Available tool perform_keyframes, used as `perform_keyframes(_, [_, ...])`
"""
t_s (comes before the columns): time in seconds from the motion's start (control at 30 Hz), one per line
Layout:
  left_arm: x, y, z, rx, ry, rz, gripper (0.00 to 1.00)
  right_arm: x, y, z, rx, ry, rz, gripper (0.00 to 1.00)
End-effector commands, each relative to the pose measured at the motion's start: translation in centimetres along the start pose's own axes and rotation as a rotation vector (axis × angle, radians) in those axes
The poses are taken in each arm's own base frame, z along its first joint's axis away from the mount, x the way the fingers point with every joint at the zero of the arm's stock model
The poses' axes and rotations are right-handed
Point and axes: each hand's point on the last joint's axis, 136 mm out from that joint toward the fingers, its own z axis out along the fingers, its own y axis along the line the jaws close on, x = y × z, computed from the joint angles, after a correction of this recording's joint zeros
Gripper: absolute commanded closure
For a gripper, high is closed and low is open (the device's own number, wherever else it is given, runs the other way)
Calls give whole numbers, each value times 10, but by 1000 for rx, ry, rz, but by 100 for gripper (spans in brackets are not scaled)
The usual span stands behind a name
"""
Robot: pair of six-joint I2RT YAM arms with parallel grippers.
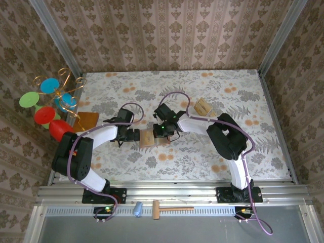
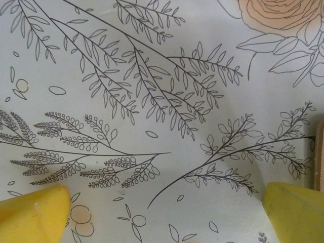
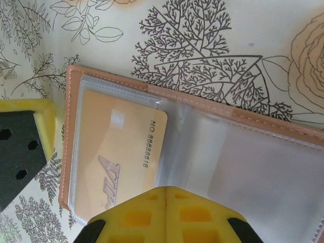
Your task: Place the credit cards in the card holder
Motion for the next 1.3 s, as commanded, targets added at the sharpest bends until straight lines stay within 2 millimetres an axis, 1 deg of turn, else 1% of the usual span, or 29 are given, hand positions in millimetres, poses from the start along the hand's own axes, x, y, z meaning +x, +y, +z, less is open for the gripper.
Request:
perform_keyframes(0.0, [20,-5,11,14,61,16,0,3,1,6,18,23,-12,100])
perform_keyframes(0.23, [20,-7,12,19,61,16,0,4,2,10,17,34,-11,100])
perform_keyframes(0.57, [21,-11,13,25,62,22,0,4,9,13,1,37,-14,100])
perform_keyframes(0.77, [22,-13,14,27,64,25,0,5,16,16,-14,46,-20,100])
perform_keyframes(1.03, [23,-16,14,30,65,25,0,10,31,15,-64,55,-14,100])
perform_keyframes(1.17, [19,-15,11,27,60,25,0,9,28,12,-56,46,-12,100])
perform_keyframes(1.27, [13,-15,5,23,47,31,0,8,20,10,-37,31,0,100])
